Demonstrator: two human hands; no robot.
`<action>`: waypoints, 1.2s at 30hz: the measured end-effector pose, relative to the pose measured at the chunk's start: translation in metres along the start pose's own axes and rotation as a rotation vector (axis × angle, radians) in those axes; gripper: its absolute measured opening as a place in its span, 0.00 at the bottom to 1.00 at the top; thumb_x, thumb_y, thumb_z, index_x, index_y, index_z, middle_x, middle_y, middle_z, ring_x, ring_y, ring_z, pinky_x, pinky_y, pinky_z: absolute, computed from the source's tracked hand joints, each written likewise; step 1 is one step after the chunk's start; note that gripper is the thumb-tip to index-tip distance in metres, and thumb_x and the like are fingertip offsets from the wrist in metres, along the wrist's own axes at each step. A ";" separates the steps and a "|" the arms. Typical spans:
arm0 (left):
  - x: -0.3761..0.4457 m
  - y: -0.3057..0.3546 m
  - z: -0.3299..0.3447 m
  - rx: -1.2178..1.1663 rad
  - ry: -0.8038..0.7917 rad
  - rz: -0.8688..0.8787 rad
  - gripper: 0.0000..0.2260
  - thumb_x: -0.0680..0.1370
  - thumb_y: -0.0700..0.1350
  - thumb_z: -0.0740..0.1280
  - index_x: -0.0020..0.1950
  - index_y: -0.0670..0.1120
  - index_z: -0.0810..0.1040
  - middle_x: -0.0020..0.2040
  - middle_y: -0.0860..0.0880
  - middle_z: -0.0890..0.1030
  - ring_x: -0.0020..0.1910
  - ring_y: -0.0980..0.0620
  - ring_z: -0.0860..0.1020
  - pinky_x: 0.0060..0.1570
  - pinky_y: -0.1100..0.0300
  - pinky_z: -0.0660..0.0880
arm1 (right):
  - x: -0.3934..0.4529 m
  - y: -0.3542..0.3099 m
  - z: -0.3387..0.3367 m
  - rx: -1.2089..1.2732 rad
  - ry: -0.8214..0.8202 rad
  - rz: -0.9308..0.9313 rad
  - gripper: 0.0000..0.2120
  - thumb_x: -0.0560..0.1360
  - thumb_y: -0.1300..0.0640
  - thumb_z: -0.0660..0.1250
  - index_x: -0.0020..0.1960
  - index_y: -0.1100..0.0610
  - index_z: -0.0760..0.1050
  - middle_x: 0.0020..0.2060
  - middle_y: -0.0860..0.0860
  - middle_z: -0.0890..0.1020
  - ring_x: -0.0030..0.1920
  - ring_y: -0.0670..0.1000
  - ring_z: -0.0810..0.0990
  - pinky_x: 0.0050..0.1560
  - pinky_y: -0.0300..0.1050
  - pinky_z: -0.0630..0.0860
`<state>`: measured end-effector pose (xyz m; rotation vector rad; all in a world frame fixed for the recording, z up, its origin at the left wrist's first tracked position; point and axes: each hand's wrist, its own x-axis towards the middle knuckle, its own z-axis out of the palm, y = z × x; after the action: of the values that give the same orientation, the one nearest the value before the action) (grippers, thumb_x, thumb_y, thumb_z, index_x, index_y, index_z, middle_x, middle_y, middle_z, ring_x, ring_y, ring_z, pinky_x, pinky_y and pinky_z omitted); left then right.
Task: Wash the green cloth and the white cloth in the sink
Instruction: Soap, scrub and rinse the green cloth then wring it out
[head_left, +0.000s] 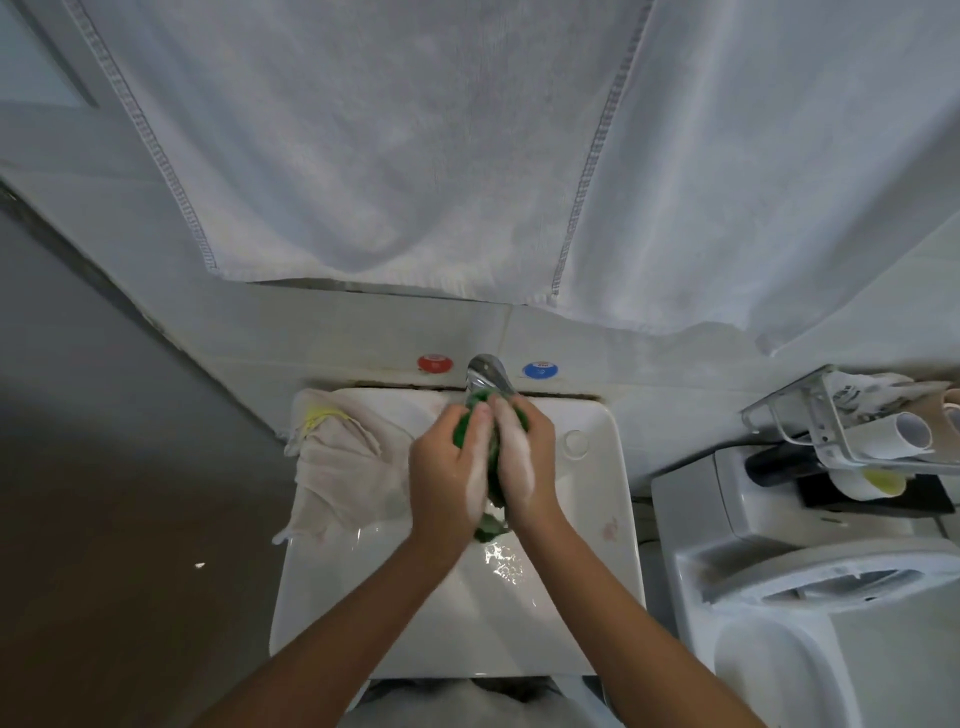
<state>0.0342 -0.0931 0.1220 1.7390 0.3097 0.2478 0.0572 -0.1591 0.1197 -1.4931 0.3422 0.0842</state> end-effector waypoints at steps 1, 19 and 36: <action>0.010 -0.001 -0.002 0.005 0.056 -0.007 0.13 0.80 0.43 0.62 0.35 0.50 0.72 0.29 0.54 0.75 0.29 0.59 0.73 0.32 0.62 0.70 | -0.007 0.001 0.002 -0.026 -0.052 -0.026 0.11 0.75 0.58 0.64 0.41 0.66 0.74 0.35 0.56 0.77 0.39 0.52 0.77 0.43 0.49 0.75; 0.037 0.002 -0.054 0.003 -0.362 -0.218 0.07 0.75 0.33 0.66 0.44 0.43 0.72 0.44 0.47 0.80 0.41 0.55 0.78 0.38 0.64 0.76 | 0.004 -0.009 -0.052 -0.127 -0.296 -0.061 0.10 0.69 0.56 0.69 0.49 0.58 0.78 0.43 0.50 0.81 0.44 0.45 0.81 0.45 0.39 0.78; 0.059 0.005 -0.076 0.894 -0.774 0.086 0.09 0.71 0.47 0.73 0.49 0.52 0.77 0.47 0.51 0.76 0.47 0.50 0.76 0.47 0.54 0.74 | 0.002 -0.026 -0.066 -0.881 -0.531 -0.418 0.23 0.68 0.48 0.76 0.62 0.50 0.77 0.50 0.40 0.76 0.50 0.41 0.75 0.54 0.41 0.73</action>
<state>0.0652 -0.0039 0.1410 2.5613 -0.2788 -0.5971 0.0552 -0.2267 0.1418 -2.2932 -0.5112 0.3189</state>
